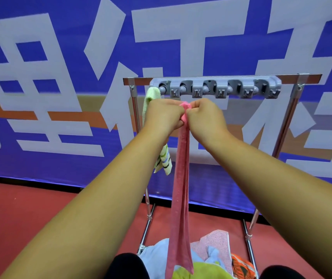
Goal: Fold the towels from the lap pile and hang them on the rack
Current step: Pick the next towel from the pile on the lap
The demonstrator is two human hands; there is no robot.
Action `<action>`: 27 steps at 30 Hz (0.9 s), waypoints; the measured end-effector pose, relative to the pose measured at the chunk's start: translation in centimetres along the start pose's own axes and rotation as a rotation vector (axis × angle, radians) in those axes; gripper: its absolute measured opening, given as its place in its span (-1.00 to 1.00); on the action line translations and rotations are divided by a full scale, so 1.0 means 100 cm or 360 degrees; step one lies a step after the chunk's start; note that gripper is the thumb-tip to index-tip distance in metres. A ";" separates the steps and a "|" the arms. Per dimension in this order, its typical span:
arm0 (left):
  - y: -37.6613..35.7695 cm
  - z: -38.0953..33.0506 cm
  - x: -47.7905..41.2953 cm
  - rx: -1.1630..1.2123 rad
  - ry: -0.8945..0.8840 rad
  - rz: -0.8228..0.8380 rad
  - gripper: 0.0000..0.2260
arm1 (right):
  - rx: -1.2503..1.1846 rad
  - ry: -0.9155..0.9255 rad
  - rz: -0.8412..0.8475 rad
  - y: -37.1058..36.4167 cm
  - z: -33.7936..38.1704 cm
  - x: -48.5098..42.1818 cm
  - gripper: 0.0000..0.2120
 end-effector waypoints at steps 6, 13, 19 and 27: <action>-0.008 -0.006 0.003 -0.0023 -0.0158 0.0042 -0.67 | -0.0153 -0.0056 0.0101 0.007 -0.001 0.001 -0.79; 0.000 -0.012 0.003 -0.0044 -0.0270 -0.0055 -0.83 | -0.0619 -0.0102 0.0333 0.006 -0.007 0.003 -0.72; 0.006 -0.006 -0.004 -0.0141 -0.0277 0.0042 -0.62 | -0.0820 -0.0115 0.0397 0.013 -0.005 0.000 -0.84; 0.003 0.008 0.002 0.0144 -0.0061 0.0437 -0.68 | -0.0885 -0.0047 0.0535 0.023 0.005 -0.008 -0.92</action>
Point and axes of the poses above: each hand's wrist, its own x-axis away from the middle knuckle, its own y-axis out of the back of the hand, z = x × y, the point moved 8 cm from there along -x, towards the middle knuckle, and after that the axes turned 13 degrees about -y, right-handed, at the moved point
